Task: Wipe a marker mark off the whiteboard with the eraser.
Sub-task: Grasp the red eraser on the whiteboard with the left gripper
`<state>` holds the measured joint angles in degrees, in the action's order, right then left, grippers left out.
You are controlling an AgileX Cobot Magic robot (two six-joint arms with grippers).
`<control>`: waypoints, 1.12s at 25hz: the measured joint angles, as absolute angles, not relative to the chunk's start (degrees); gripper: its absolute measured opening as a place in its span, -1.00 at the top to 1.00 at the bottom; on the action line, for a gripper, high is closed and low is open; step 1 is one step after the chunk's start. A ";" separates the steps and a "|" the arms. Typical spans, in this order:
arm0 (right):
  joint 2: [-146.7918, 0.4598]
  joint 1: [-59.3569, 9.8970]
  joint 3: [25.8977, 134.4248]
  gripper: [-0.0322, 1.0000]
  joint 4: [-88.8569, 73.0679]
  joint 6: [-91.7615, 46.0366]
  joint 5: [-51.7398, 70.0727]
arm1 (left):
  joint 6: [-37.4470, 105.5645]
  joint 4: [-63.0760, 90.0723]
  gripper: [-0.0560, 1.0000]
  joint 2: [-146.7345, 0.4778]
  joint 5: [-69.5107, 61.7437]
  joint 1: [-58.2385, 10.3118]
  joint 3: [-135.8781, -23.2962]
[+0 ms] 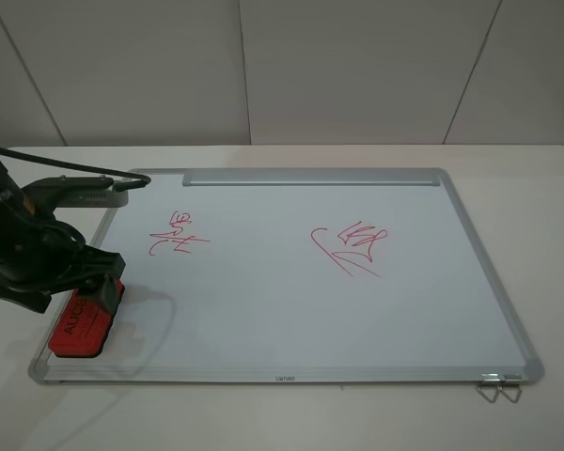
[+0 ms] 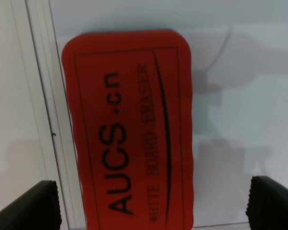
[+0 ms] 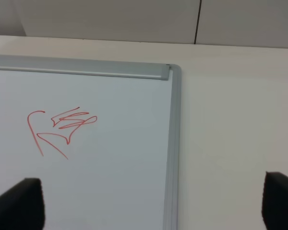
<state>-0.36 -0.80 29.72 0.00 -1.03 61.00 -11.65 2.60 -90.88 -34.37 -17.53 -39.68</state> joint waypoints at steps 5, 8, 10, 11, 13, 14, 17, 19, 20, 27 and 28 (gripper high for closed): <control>-0.36 -0.80 29.72 -0.66 0.00 -1.03 61.00 | -14.89 0.00 -0.57 -90.92 -32.52 -17.53 -39.68; -0.36 -0.80 29.72 -0.66 0.00 -1.03 61.00 | -15.08 0.00 -0.57 -90.92 -31.10 -17.53 -39.68; -0.36 -0.80 29.72 -0.66 0.00 -1.03 61.00 | -15.08 0.00 -0.57 -90.92 -30.53 -17.53 -39.68; -0.36 -0.80 29.72 -0.66 0.00 -1.03 61.00 | -15.08 0.00 -0.57 -90.92 -30.47 -17.53 -39.68; -0.36 -0.80 29.72 -0.66 0.00 -1.03 61.00 | -15.10 0.00 -0.57 -90.92 -30.40 -17.53 -39.68; -0.36 -0.80 29.72 -0.66 0.00 -1.03 61.00 | -15.10 -0.36 -0.57 -90.92 -30.40 -17.53 -39.68; -0.36 -0.80 29.72 -0.66 0.00 -1.03 61.00 | -15.10 -1.12 -0.57 -90.92 -30.40 -17.53 -39.68; -0.36 -0.80 29.72 -0.66 0.00 -1.03 61.00 | -15.10 -2.29 -0.57 -90.92 -30.40 -17.53 -39.68; -0.59 -0.80 29.72 -0.66 0.00 -1.03 61.00 | -15.10 -2.97 -0.57 -90.92 -30.40 -17.53 -39.68; -4.90 -0.80 29.72 -0.66 0.00 -1.03 61.00 | -15.15 -3.35 -0.57 -90.92 -28.09 -17.53 -39.68; -5.09 -0.80 29.72 -0.66 0.00 -1.03 61.00 | -15.15 -3.35 -0.57 -90.92 -27.56 -17.53 -39.68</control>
